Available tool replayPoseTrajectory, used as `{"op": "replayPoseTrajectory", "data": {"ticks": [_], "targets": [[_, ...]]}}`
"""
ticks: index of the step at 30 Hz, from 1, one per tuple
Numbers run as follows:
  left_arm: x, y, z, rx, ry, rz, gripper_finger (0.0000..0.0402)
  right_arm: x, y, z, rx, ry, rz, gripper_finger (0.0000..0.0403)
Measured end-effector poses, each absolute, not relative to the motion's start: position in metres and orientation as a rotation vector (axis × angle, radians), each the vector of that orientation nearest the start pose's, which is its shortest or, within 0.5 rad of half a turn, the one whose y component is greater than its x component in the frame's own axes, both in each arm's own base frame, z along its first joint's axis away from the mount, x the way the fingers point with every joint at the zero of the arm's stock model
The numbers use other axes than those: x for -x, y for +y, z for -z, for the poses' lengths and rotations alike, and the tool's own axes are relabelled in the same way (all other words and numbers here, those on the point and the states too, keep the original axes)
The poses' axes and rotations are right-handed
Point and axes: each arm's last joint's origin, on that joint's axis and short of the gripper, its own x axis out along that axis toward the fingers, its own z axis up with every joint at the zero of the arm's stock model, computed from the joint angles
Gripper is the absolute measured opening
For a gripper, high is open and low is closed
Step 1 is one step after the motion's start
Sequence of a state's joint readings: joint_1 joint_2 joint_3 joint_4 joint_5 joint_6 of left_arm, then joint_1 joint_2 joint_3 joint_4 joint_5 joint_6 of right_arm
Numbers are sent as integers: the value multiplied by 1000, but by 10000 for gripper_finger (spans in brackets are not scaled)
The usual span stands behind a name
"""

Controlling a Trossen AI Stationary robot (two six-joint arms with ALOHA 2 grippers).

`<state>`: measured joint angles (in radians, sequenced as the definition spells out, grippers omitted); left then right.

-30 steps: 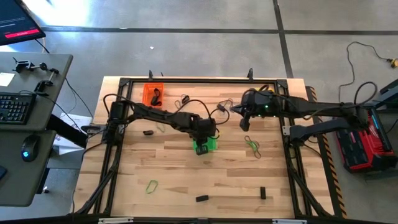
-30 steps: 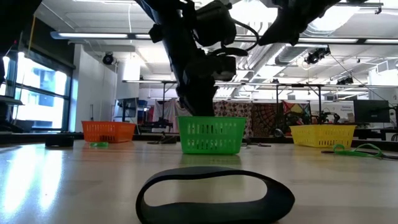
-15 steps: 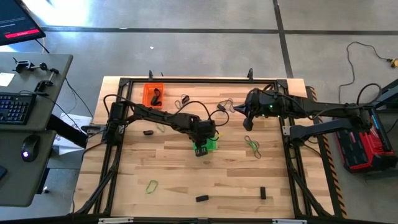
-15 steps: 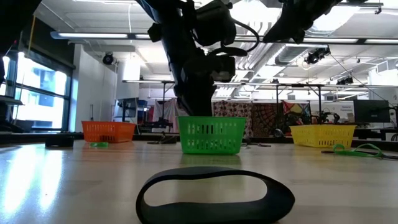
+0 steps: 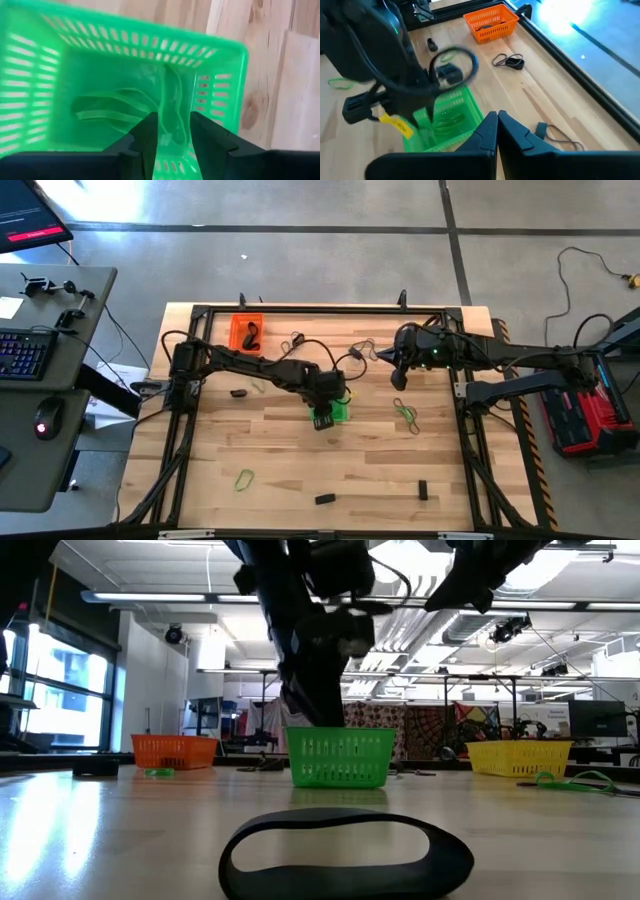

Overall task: Sort rubber bands into baskets
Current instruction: Put the black rubberband into the orange bin

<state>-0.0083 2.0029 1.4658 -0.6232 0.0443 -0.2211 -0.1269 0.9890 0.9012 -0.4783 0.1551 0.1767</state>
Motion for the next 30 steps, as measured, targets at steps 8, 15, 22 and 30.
{"op": "replayPoseTrajectory", "data": {"ticks": [8, 15, 22, 30], "targets": [[-404, -15, -227, 60, 984, -121, 109, -203, -15, -308, -244, 570, 286, 0], [-406, -31, -238, 42, 898, -83, 100, -194, 16, -297, -404, 709, 234, 0], [-402, -40, -227, 43, 876, -49, 70, -178, 56, -289, -634, 886, 147, 0], [-401, -55, -216, 37, 811, 25, 24, -155, 98, -282, -786, 1066, 117, 0]]}}
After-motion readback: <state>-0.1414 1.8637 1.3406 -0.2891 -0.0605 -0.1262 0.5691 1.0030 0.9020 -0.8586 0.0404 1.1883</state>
